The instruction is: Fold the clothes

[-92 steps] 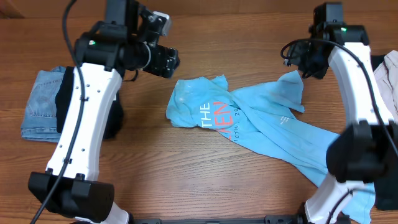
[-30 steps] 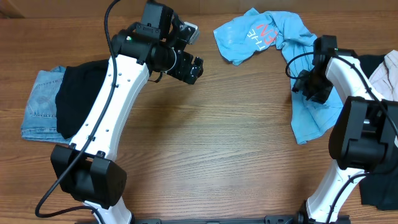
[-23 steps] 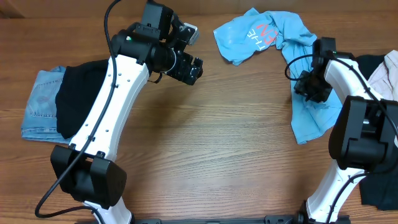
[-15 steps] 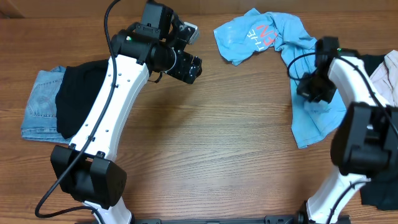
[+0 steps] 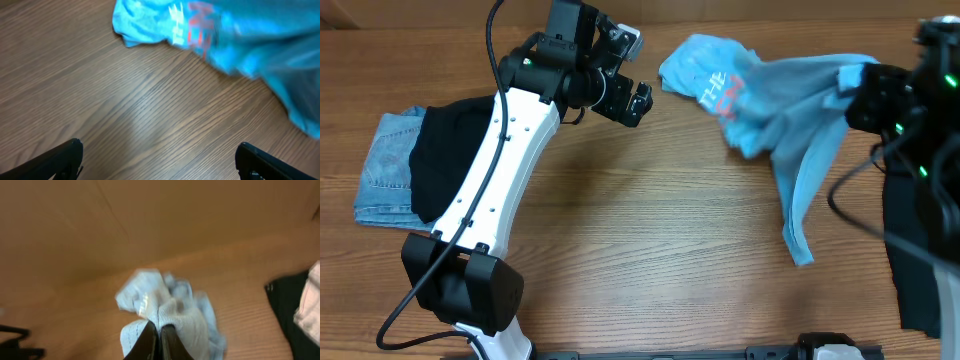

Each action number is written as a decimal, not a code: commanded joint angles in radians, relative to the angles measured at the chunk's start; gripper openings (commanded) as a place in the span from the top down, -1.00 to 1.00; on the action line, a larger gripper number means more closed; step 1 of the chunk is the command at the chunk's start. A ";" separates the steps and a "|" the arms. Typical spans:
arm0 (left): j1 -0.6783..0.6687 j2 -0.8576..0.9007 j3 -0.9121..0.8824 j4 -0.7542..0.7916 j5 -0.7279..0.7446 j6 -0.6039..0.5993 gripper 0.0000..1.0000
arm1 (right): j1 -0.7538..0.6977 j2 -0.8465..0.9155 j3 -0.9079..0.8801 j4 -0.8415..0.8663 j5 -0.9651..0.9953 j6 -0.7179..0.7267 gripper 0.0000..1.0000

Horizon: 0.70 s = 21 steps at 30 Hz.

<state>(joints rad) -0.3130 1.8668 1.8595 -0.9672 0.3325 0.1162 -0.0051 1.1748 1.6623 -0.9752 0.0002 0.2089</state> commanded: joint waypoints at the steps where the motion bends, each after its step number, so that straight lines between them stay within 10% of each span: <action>1: -0.009 0.005 0.015 0.022 0.069 0.027 -1.00 | 0.000 -0.105 0.011 0.026 -0.003 -0.005 0.92; 21: -0.133 0.240 0.015 0.269 0.028 0.048 -0.95 | 0.000 -0.136 0.046 0.020 -0.221 -0.005 0.92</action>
<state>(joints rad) -0.4450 2.0518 1.8591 -0.7383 0.4057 0.1421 -0.0051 1.0538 1.6688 -0.9611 -0.1589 0.2085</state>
